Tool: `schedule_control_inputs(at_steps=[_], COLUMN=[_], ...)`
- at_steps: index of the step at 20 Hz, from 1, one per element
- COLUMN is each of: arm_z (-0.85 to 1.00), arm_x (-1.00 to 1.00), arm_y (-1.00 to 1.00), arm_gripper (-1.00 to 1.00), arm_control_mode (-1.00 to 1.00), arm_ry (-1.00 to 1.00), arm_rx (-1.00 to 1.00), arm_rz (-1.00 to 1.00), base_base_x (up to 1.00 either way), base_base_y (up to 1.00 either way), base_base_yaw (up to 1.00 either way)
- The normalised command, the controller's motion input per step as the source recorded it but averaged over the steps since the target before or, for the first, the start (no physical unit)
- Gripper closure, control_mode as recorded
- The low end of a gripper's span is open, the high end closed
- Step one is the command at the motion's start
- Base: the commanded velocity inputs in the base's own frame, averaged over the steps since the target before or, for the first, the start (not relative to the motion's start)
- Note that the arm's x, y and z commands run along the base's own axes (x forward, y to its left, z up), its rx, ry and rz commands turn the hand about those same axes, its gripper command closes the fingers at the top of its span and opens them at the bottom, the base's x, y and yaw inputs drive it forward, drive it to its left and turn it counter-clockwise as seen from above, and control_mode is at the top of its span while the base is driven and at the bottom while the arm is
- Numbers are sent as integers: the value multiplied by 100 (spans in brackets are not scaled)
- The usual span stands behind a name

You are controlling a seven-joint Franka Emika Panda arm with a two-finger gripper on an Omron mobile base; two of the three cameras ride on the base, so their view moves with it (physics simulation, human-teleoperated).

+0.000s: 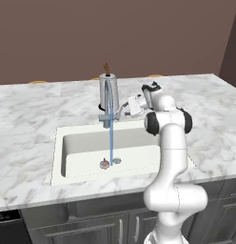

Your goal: Turn on the sink faucet. Then move the garlic from the counter to the sink. Turn off the sink. Move the vegetable from the sink to the pot next to the stove. Finally move the pot to the rear left burner.

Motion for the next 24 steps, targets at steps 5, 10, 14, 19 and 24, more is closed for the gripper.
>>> schedule_control_inputs(at_steps=[5, 10, 14, 19, 24], arm_z=[-9, -1, 0, 0, 0], arm_x=[12, 0, -3, -5, -12], arm_y=[5, 18, 34, 35, 39], arm_gripper=[-100, -100, -100, -100, -100], arm_control_mode=[-100, -100, -100, -100, -100], arm_ry=[11, 10, 6, 4, 1], arm_rx=[0, 1, 1, 0, 0], arm_rz=[0, 1, 3, 4, 5], base_base_x=[0, 0, 0, 0, 0], base_base_y=[0, 0, 0, 0, 0], base_base_yaw=[0, 0, 0, 0, 0])
